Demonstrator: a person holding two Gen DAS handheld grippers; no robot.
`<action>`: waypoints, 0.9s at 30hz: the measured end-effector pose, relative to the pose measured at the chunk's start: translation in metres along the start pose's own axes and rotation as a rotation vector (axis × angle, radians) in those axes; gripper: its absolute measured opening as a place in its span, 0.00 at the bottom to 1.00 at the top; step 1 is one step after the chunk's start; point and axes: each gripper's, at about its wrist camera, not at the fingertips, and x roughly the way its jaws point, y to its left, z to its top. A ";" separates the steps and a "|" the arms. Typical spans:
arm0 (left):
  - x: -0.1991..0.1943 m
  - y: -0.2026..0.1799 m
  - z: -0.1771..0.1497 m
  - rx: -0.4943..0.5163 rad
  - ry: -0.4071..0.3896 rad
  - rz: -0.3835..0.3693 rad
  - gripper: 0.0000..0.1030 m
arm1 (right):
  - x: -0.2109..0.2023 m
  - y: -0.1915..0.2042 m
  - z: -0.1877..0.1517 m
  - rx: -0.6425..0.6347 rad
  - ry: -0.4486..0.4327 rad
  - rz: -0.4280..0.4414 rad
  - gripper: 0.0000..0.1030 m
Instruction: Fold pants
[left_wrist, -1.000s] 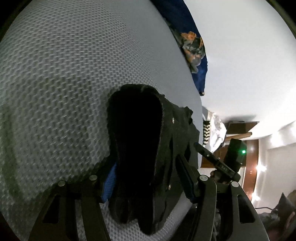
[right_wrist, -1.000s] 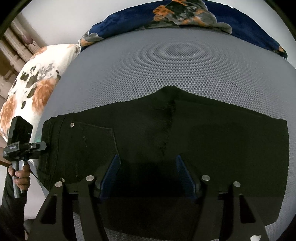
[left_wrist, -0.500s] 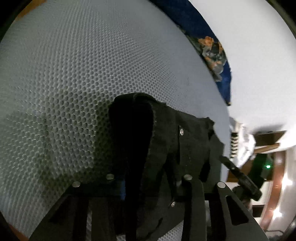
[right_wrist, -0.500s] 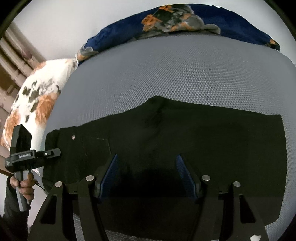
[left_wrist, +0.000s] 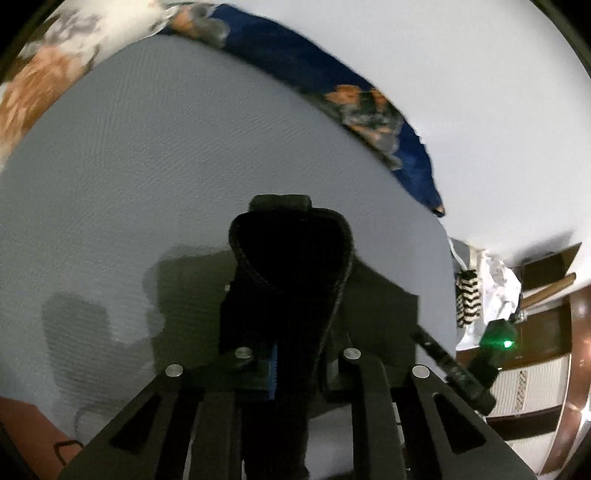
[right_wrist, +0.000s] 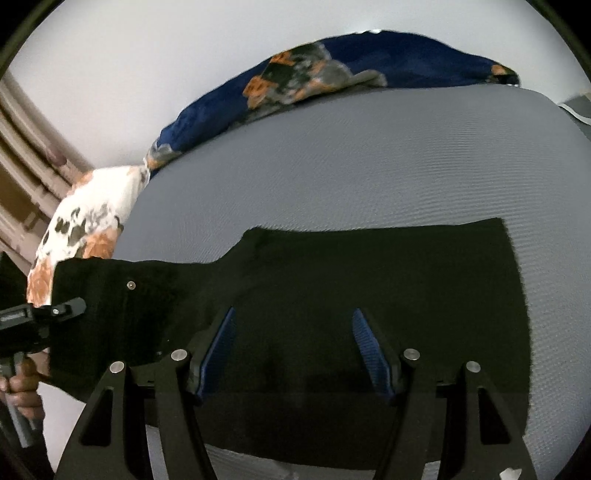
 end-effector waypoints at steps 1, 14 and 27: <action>0.003 -0.015 0.000 0.018 0.000 0.001 0.15 | -0.004 -0.006 0.001 0.008 -0.009 0.002 0.61; 0.084 -0.151 0.005 0.155 0.036 0.036 0.15 | -0.040 -0.095 -0.008 0.158 -0.088 -0.007 0.62; 0.191 -0.199 -0.027 0.255 0.151 0.118 0.15 | -0.039 -0.147 -0.014 0.259 -0.138 -0.018 0.62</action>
